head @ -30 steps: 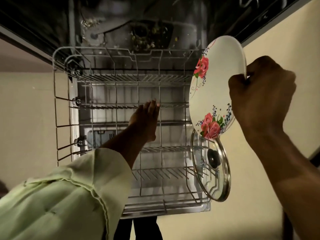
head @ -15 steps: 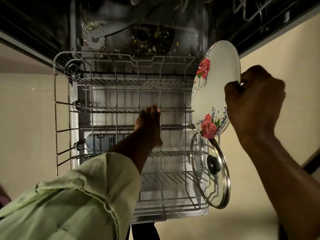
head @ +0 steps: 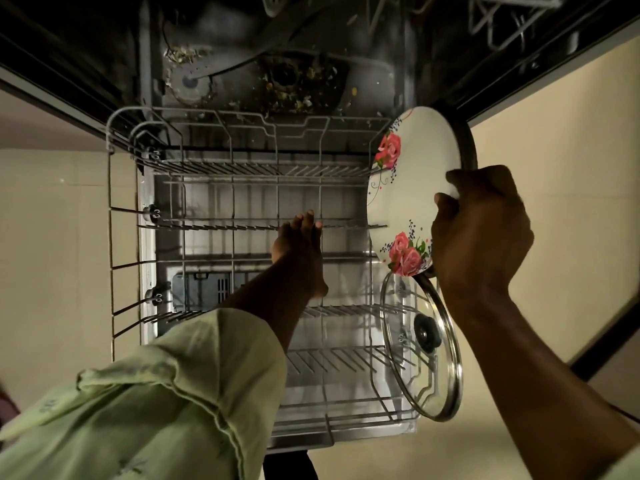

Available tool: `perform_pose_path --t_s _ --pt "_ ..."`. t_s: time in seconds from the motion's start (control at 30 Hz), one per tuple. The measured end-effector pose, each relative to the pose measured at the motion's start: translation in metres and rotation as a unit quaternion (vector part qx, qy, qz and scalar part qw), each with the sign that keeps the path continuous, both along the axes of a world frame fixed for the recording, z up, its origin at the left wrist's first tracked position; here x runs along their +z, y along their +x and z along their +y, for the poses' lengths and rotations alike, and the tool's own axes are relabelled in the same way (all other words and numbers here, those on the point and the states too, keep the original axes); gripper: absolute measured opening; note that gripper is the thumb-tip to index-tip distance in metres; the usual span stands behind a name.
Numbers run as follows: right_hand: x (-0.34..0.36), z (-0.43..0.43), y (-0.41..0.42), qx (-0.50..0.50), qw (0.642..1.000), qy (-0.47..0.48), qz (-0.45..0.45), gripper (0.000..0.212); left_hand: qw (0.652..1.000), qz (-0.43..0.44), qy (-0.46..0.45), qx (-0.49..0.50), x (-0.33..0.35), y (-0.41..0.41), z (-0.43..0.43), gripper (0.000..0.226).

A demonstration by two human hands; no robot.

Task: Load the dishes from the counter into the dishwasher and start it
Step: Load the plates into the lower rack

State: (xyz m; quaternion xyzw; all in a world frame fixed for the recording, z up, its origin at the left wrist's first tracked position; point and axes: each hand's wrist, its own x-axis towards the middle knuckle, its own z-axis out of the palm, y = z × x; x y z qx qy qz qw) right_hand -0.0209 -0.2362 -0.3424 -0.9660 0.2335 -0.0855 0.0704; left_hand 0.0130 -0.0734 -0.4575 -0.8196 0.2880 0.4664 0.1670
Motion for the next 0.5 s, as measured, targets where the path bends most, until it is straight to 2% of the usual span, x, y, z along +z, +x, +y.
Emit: perform_pose_path --t_s 0.27,0.37,0.43,0.5 --pt "-0.005 0.021 -0.021 0.014 1.0 0.023 0.013 0.027 1.0 -0.006 -0.011 -0.005 0.001 0.001 0.0 0.112" --pt "-0.005 0.038 -0.026 0.021 0.992 0.077 0.093 0.033 0.999 -0.01 -0.037 0.001 0.002 0.002 0.003 0.107" --pt "-0.009 0.051 -0.03 0.041 0.979 0.114 0.167 0.04 0.997 -0.011 -0.072 0.039 0.004 0.0 0.01 0.099" --pt "-0.014 0.063 -0.034 0.073 0.965 0.146 0.203 0.046 0.991 -0.019 -0.107 0.077 0.008 -0.006 0.021 0.091"
